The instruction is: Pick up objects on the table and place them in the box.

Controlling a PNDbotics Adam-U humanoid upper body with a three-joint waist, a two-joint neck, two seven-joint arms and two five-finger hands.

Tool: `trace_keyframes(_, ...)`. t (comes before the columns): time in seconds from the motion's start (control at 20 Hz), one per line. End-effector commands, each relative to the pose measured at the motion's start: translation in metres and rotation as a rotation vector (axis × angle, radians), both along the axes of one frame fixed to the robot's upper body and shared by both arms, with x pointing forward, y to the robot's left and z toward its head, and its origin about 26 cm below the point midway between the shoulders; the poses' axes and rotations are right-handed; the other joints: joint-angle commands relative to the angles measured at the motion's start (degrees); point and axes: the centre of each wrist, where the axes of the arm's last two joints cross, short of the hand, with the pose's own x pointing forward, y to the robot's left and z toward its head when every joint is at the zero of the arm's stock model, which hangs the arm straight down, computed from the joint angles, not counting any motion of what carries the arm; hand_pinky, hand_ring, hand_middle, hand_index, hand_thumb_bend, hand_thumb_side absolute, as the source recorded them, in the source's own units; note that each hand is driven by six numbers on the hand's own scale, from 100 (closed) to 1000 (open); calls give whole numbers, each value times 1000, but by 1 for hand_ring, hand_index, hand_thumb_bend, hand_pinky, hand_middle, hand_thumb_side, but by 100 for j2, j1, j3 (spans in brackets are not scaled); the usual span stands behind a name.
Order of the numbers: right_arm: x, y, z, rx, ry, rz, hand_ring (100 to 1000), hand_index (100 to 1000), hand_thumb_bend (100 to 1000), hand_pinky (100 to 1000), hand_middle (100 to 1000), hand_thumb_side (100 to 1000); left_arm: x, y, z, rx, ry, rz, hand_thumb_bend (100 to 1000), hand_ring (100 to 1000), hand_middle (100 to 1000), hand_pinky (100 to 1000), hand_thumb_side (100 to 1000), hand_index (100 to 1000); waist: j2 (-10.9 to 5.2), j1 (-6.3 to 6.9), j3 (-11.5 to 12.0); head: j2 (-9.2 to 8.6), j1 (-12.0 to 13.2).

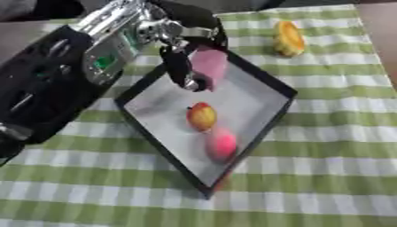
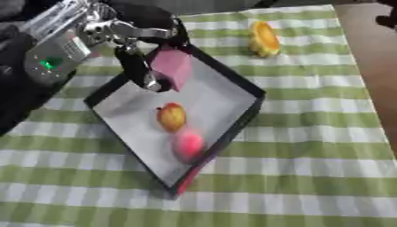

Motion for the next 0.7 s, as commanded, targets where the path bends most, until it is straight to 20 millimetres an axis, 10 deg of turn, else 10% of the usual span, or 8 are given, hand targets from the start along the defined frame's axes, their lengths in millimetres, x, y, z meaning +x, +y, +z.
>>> trace_keyframes(0.05, -1, -2, 11, -31, -15, 1, 957, 921, 100, 872, 772, 580, 0, 0, 3, -23, -22, -23, 253, 667, 605, 662, 100, 647, -105, 57, 1, -27, -23)
trace_keyframes(0.7, -1, -1, 6, -32, 0, 0, 956, 922, 100, 872, 771, 586, 16, 12, -26, -125, 27, -162, 202, 666, 605, 662, 100, 652, -80, 58, -8, -30, -30)
